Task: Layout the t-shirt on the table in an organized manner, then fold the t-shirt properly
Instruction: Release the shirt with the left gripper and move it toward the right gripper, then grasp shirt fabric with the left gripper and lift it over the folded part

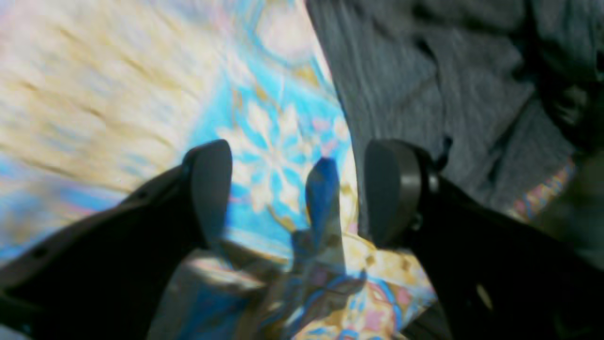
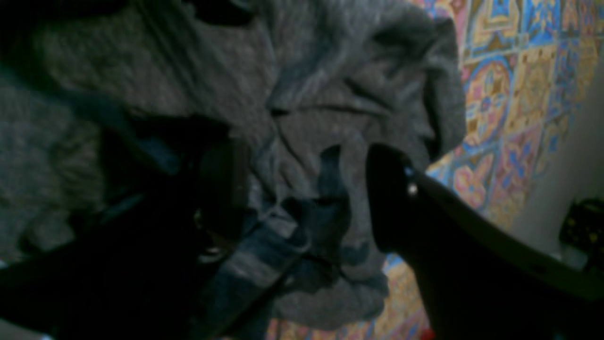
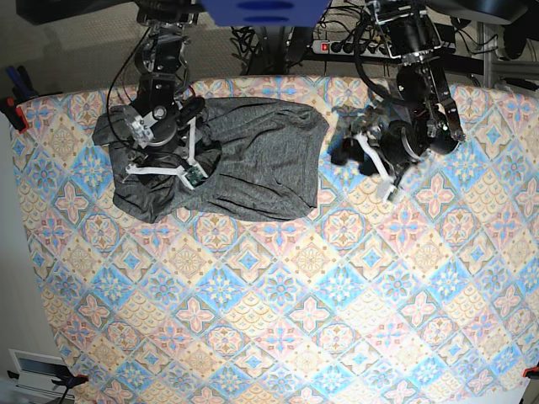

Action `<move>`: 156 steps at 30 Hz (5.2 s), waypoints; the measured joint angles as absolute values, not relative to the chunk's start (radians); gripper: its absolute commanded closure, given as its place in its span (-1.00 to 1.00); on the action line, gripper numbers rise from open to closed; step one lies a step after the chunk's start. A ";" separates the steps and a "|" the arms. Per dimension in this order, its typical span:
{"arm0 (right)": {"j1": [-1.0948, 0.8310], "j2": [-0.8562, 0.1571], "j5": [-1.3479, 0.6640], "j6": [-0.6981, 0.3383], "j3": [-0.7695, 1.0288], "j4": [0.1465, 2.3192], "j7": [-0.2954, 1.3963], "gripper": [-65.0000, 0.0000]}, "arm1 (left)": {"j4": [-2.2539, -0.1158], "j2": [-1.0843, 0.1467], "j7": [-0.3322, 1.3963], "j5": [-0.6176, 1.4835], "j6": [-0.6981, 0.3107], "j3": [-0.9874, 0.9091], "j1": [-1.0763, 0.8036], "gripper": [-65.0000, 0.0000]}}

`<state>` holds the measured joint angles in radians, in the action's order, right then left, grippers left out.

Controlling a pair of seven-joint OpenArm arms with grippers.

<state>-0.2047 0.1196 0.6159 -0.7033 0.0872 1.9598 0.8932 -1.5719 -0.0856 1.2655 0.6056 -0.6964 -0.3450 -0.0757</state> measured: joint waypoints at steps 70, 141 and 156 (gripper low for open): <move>-0.266 0.128 0.801 -0.706 0.086 1.997 0.643 -0.17 | -1.087 -0.050 0.779 0.831 -0.762 0.143 0.058 0.57; -0.216 0.149 0.801 -0.564 -0.018 1.996 0.647 -0.17 | -1.630 -0.057 1.069 0.810 -0.691 0.236 0.007 0.94; -0.222 0.149 0.728 -0.455 0.144 1.999 0.656 -0.17 | -1.634 0.060 1.070 0.796 -0.569 0.430 0.142 0.94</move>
